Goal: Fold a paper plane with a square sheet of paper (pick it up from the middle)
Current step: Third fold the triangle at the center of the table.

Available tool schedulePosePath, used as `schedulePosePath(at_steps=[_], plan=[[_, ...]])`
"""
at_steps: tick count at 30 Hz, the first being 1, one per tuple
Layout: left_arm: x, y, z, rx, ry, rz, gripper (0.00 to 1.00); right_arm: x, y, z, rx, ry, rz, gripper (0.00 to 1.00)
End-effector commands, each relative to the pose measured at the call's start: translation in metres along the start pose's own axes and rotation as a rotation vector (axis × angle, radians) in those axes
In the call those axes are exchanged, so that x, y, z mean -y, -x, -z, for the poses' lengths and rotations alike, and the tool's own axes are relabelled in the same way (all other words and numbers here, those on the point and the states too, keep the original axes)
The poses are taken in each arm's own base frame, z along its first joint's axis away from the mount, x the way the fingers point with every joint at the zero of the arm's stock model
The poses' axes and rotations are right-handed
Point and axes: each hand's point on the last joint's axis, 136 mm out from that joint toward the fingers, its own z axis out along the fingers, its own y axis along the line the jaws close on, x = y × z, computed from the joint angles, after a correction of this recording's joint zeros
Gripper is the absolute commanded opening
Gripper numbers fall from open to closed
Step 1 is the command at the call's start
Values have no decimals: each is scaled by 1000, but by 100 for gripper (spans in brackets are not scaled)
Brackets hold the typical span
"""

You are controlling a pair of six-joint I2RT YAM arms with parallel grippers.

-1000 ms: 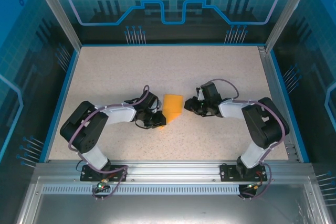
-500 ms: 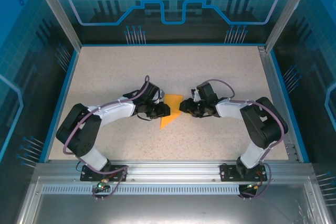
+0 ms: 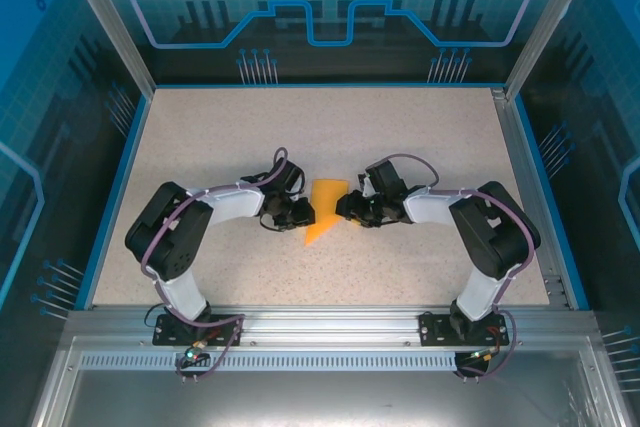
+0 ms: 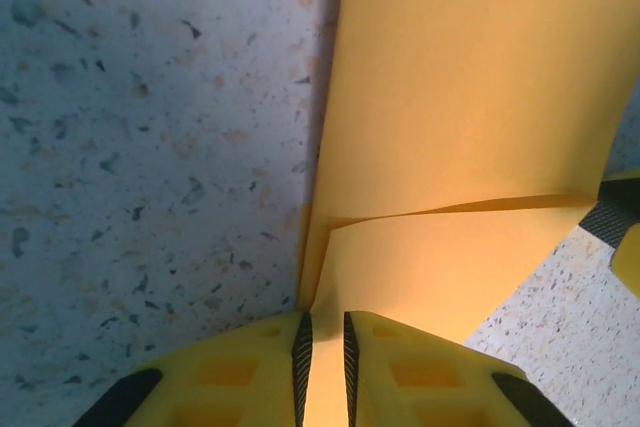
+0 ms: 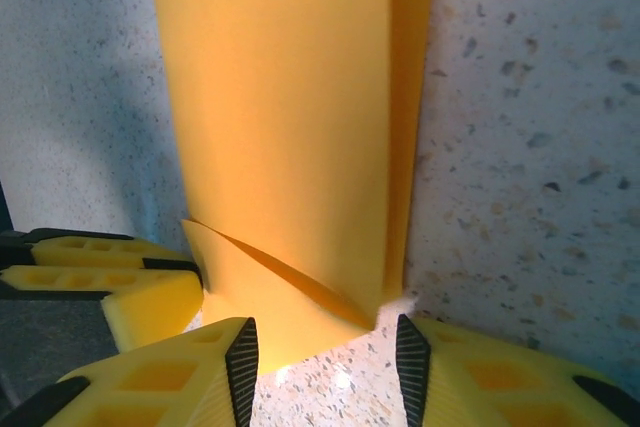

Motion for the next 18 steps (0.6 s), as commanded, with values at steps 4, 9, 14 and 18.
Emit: schedulePosePath(at_steps=[4, 9, 14, 18], plan=[[-18, -5, -12, -37, 66, 9, 20, -4, -2, -4, -9, 1, -30, 44], [-20, -7, -11, -37, 69, 5, 20, -20, 5, -7, -12, 59, -22, 43], [-17, -7, -7, -32, 56, 1, 20, -31, 14, -5, 10, 93, -11, 43], [-13, -5, -2, -17, 41, -7, 22, -41, 22, -5, 8, 107, 38, 43]])
